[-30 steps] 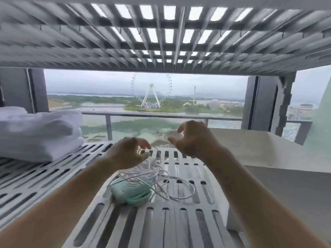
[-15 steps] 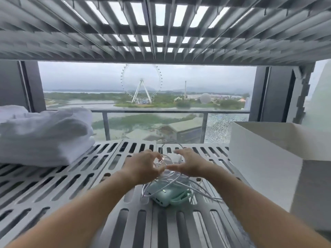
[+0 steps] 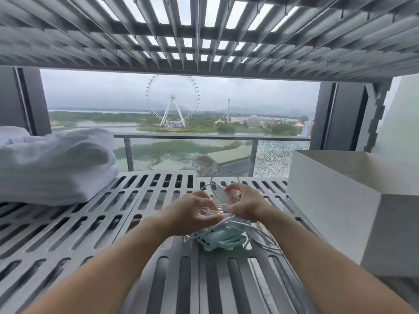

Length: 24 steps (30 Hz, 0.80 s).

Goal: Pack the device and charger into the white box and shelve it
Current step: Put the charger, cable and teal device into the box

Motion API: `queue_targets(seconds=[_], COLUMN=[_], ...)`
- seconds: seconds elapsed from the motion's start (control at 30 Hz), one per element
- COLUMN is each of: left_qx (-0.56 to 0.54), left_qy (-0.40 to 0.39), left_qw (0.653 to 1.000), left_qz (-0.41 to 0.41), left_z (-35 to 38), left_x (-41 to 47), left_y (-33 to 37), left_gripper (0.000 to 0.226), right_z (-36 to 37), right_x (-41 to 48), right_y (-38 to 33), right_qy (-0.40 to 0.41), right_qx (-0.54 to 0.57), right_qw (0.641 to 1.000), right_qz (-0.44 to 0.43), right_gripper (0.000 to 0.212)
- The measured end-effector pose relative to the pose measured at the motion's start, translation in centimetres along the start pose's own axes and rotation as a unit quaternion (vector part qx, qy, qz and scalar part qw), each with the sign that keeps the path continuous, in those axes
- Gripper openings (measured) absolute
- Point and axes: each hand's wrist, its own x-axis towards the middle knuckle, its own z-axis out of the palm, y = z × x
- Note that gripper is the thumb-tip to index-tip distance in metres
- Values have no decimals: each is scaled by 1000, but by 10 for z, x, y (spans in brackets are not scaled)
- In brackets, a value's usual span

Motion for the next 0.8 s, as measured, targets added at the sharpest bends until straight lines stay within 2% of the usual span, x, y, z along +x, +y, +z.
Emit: queue_targets(seconds=[0.27, 0.4, 0.57, 0.67, 0.8], left_qx=[17, 51, 80, 68, 65], left_qy=[61, 92, 29, 40, 33], left_qw=[993, 986, 991, 992, 994], left_qz=[98, 129, 107, 103, 83], left_z=[-10, -15, 2, 4, 4], left_x=[6, 15, 5, -5, -16], left_y=[25, 52, 65, 62, 57], left_gripper=[19, 20, 37, 44, 45], right_z=[-42, -62, -58, -57, -49], right_x=[-41, -65, -87, -95, -101], right_y=[-7, -8, 5, 15, 30], right_qy=[149, 193, 111, 81, -10], right_qx=[-75, -117, -165, -161, -203], right_qw=[978, 965, 976, 982, 979], right_qz=[-123, -133, -86, -59, -13], right_gripper=[54, 54, 50, 44, 46])
